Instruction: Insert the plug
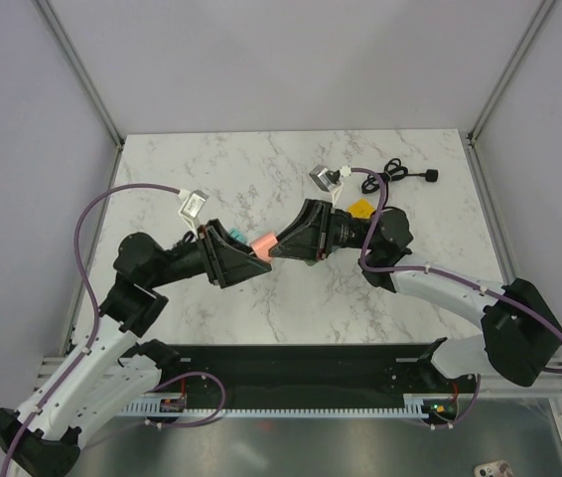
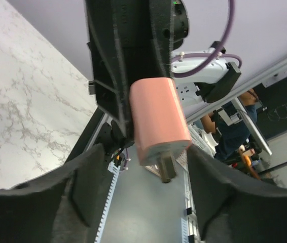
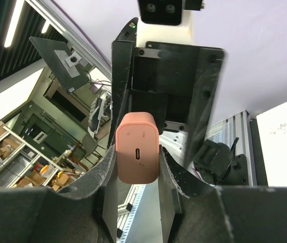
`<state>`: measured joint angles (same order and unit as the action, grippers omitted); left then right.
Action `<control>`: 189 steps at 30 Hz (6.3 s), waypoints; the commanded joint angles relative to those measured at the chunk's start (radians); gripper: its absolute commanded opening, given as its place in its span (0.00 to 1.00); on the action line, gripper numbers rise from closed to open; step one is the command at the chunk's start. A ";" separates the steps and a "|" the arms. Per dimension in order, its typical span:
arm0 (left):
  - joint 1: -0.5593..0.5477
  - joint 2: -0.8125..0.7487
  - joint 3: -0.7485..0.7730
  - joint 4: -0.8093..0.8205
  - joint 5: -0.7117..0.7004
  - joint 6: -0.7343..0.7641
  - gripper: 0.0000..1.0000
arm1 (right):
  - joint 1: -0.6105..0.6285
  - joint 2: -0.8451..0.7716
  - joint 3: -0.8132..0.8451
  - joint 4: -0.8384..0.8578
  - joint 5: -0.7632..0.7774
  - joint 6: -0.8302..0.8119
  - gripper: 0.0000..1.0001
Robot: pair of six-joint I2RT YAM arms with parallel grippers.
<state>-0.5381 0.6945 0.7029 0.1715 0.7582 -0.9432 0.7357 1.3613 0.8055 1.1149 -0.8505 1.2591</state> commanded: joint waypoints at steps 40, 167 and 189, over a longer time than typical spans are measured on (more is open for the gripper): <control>0.813 0.326 0.089 -0.580 -0.257 0.345 1.00 | 0.183 0.498 0.847 -1.730 1.001 -1.160 0.00; 0.895 0.367 0.038 -0.506 -0.099 0.322 1.00 | 0.383 0.443 0.518 -1.511 1.449 -1.015 0.95; 0.408 0.214 0.043 -0.280 0.198 0.417 1.00 | -0.209 -0.375 -0.032 -1.310 0.677 -0.873 0.98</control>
<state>-0.0422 1.0100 0.7132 -0.1322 0.9195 -0.6144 0.5392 1.0824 0.7963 -0.3286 0.0189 0.3302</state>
